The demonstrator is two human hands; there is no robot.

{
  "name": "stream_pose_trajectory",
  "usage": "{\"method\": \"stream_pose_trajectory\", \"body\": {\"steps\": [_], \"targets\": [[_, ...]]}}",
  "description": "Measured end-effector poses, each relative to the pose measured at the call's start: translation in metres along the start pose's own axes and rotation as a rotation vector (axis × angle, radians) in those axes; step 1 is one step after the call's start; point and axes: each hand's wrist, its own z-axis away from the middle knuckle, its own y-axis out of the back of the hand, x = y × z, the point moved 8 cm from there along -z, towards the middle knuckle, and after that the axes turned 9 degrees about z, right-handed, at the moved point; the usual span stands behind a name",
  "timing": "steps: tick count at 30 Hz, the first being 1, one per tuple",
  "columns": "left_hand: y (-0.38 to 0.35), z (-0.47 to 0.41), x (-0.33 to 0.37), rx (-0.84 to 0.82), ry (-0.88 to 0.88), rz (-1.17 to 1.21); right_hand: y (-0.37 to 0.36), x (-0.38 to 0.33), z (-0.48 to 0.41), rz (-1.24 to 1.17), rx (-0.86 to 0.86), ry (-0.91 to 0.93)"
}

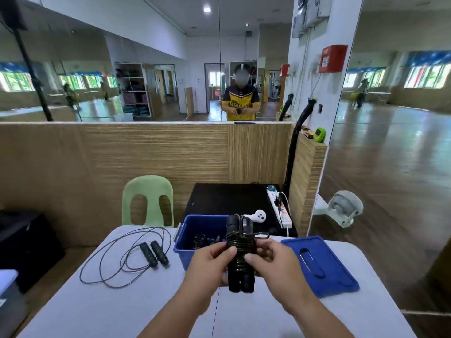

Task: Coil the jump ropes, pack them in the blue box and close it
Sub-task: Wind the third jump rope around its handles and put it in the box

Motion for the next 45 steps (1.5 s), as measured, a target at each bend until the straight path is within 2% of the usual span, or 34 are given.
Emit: {"method": "stream_pose_trajectory", "body": {"steps": [12,21,25,31,37,42,45], "targets": [[0.016,-0.027,-0.014,0.007,-0.023,0.019,-0.027,0.019,-0.024,-0.187,-0.116,-0.144],[0.071,-0.094,-0.017,-0.044,-0.011,-0.055,-0.081,0.029,-0.066,-0.231,-0.091,-0.233],[0.109,-0.132,-0.024,-0.033,0.025,-0.078,-0.109,0.037,-0.087,-0.239,-0.024,-0.289],[0.172,-0.185,-0.035,0.033,-0.008,-0.23,-0.14,0.054,-0.113,-0.263,0.082,-0.358],[0.235,-0.227,-0.083,0.249,0.043,-0.4,-0.151,0.075,-0.123,-0.281,0.142,-0.428],[0.254,-0.245,-0.123,0.359,0.129,-0.365,-0.147,0.096,-0.136,-0.273,0.153,-0.463],[0.252,-0.256,-0.139,0.336,0.141,-0.356,-0.147,0.103,-0.148,-0.258,0.131,-0.472]]}}
